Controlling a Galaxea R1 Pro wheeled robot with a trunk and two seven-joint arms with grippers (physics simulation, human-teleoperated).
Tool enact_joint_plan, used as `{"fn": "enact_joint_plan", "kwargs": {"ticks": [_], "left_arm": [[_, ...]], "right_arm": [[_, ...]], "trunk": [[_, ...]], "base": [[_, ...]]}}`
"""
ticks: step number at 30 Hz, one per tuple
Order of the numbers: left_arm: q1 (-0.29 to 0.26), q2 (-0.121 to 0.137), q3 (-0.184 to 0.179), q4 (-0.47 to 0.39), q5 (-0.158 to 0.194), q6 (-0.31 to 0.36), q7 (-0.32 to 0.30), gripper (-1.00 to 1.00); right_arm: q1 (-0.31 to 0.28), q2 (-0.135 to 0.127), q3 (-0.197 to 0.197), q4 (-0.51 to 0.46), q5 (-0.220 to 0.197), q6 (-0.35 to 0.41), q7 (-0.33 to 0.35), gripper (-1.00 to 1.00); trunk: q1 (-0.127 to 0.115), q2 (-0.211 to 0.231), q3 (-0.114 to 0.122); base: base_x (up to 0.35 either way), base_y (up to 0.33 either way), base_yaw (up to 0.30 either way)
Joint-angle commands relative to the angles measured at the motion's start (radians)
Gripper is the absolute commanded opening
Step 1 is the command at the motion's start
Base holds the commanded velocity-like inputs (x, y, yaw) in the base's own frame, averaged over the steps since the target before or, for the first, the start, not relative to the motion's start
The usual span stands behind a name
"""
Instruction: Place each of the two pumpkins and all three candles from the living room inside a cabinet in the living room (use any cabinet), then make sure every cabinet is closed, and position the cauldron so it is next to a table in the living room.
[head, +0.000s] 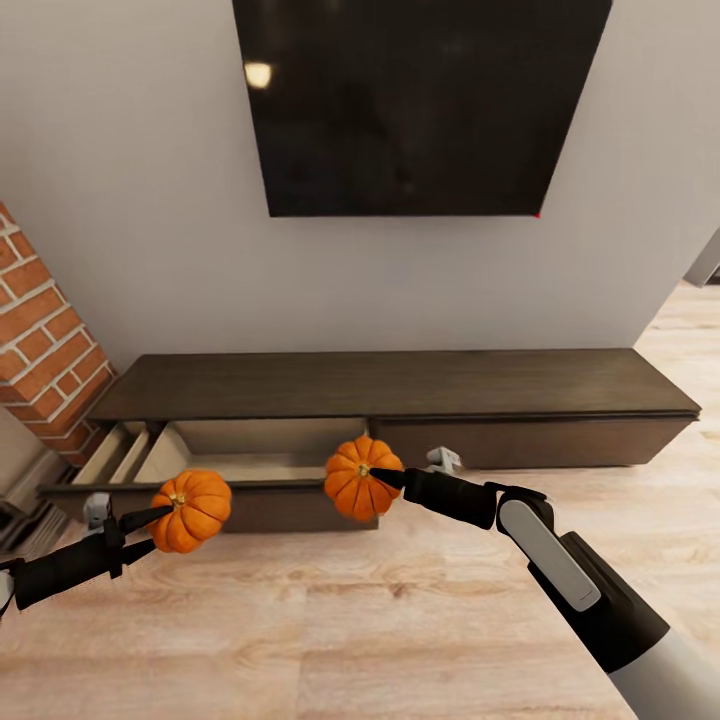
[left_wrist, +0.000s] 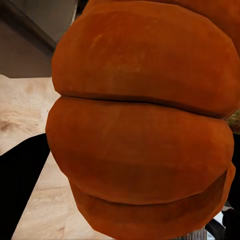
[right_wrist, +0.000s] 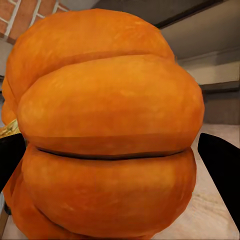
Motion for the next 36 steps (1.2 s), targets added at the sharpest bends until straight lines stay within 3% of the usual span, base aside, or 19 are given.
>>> {"fn": "enact_joint_plan", "kwargs": {"ticks": [1,23,32,36], "left_arm": [[-0.001,0.000,0.001,0.000,0.010,0.009,-0.003,-1.00],[-0.001,-0.003,0.000,0.000,0.010,0.008,-0.003,-1.00],[-0.001,-0.002,0.001,0.000,0.008,0.007,-0.003,-1.00],[-0.001,-0.002,0.001,0.000,0.008,0.007,-0.003,-1.00]], "right_arm": [[-0.001,-0.001,0.001,-0.001,-0.007,0.002,0.002,-1.00],[-0.001,-0.001,0.001,0.000,-0.007,0.001,0.002,-1.00],[-0.001,-0.001,0.001,0.000,-0.007,0.002,0.002,-1.00],[-0.001,-0.001,0.001,0.000,-0.007,0.002,0.002,-1.00]], "trunk": [[0.000,0.000,-0.001],[0.000,0.000,-0.001],[0.000,0.000,-0.001],[-0.015,0.028,0.012]], "base": [[0.220,0.236,0.000],[0.234,0.188,0.000],[0.034,0.024,0.000],[0.000,0.000,0.000]]}}
